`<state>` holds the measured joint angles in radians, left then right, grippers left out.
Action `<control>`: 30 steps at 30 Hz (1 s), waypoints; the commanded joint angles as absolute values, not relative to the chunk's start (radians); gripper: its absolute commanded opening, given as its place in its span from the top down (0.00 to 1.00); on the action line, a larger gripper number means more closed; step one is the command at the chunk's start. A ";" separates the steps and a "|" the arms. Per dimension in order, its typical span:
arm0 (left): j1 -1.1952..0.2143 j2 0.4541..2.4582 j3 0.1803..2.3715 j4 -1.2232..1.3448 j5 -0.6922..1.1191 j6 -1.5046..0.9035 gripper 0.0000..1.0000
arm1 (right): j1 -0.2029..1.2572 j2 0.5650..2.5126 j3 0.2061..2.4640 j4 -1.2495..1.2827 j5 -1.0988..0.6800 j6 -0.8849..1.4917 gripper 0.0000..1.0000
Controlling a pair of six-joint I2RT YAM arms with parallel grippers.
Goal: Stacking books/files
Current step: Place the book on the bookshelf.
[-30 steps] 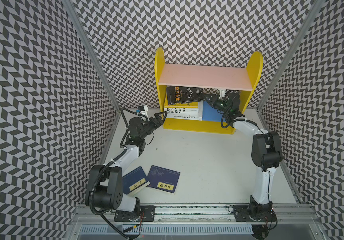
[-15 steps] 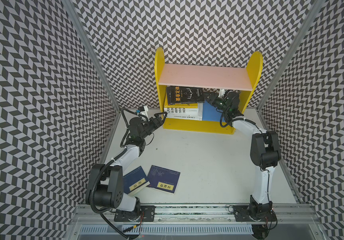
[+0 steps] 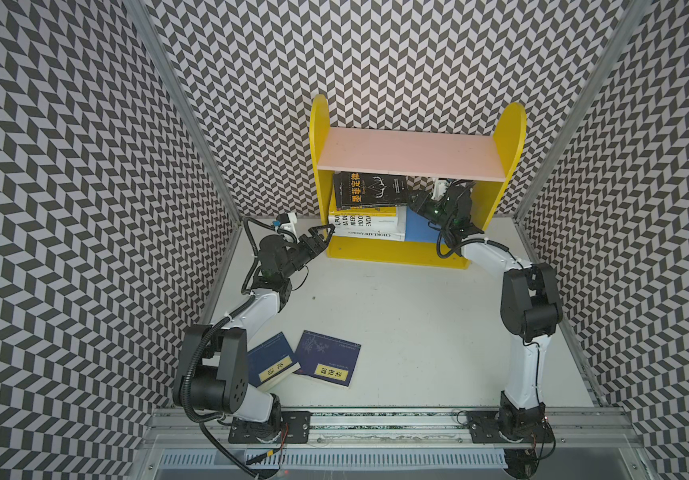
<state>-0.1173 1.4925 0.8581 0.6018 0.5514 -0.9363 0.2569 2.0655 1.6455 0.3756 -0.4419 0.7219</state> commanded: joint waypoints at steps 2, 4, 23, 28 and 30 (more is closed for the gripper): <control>-0.113 1.486 0.845 0.634 0.560 -0.936 0.14 | 0.270 2.041 1.687 0.441 -0.478 0.704 0.78; -0.112 1.487 0.844 0.635 0.560 -0.936 0.14 | 0.274 2.048 1.698 0.455 -0.486 0.705 0.80; -0.167 1.522 1.019 0.371 0.353 -0.507 0.14 | 0.285 2.079 1.719 0.500 -0.472 0.674 0.52; -0.195 1.581 1.098 0.335 0.289 -0.362 0.15 | 0.283 2.015 1.616 0.571 -0.436 0.572 0.40; -0.202 1.603 1.128 0.320 0.262 -0.337 0.15 | 0.278 2.001 1.579 0.607 -0.459 0.543 0.36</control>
